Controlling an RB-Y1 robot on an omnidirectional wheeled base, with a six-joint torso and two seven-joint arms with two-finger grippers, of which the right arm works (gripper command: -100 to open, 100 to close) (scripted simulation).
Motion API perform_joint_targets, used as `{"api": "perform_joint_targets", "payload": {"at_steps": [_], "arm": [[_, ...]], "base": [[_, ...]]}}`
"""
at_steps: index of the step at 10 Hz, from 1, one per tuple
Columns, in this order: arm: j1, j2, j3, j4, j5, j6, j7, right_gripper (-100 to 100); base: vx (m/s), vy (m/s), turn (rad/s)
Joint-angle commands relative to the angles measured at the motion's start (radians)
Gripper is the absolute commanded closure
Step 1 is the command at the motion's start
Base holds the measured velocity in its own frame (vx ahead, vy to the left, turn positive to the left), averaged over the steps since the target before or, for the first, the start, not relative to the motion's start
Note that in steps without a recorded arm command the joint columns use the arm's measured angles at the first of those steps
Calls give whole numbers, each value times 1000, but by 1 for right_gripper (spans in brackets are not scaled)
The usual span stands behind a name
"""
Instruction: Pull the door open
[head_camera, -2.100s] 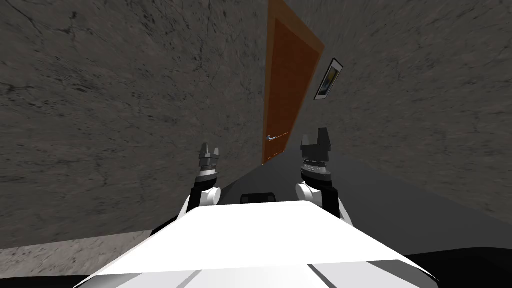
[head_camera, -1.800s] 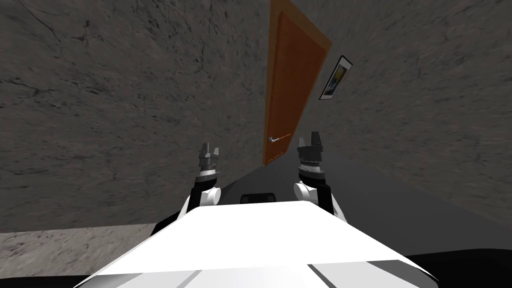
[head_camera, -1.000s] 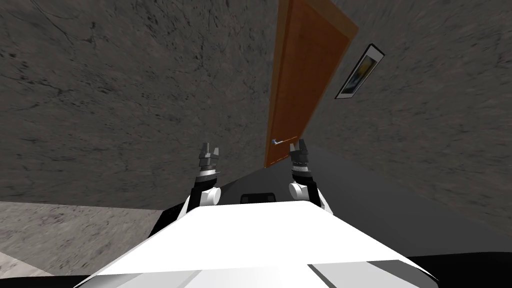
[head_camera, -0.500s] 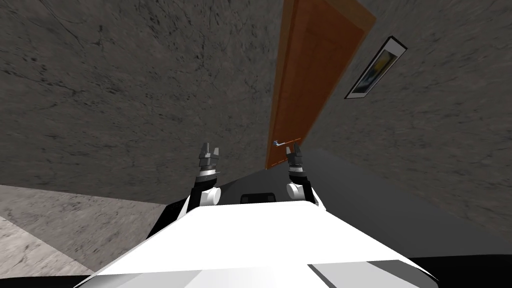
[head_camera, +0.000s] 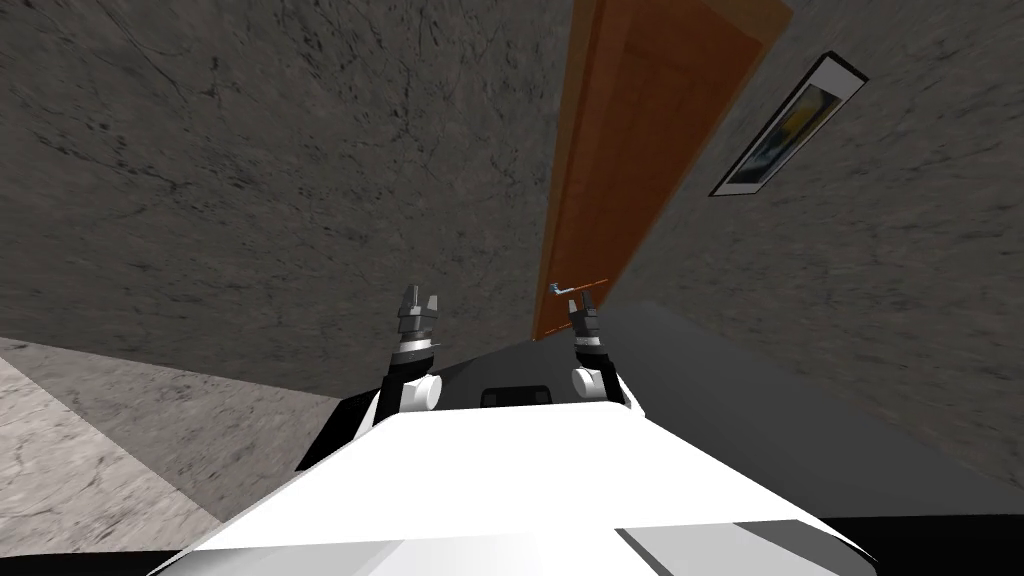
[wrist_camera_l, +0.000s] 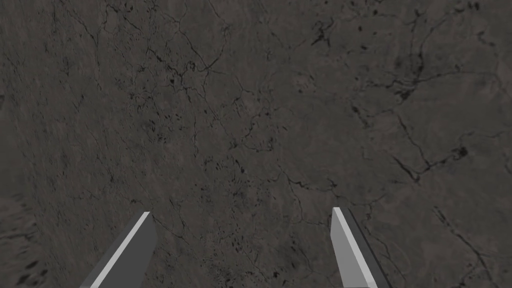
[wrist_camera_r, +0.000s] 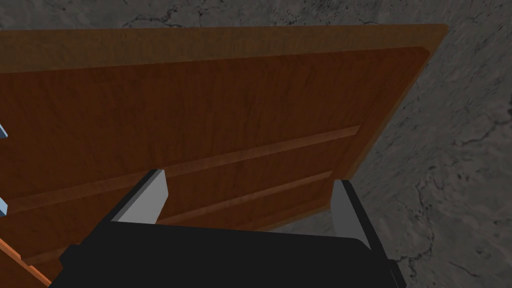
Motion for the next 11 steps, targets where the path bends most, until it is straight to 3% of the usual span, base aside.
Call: {"api": "perform_joint_targets", "payload": {"at_steps": [1,11], "arm": [[-3,-3,7,31,-7,-7,0,-100],[-71,-56,47,279,-93,-62,-17,-100]], "base": [[26,-57,63],[30,-61,96]]}}
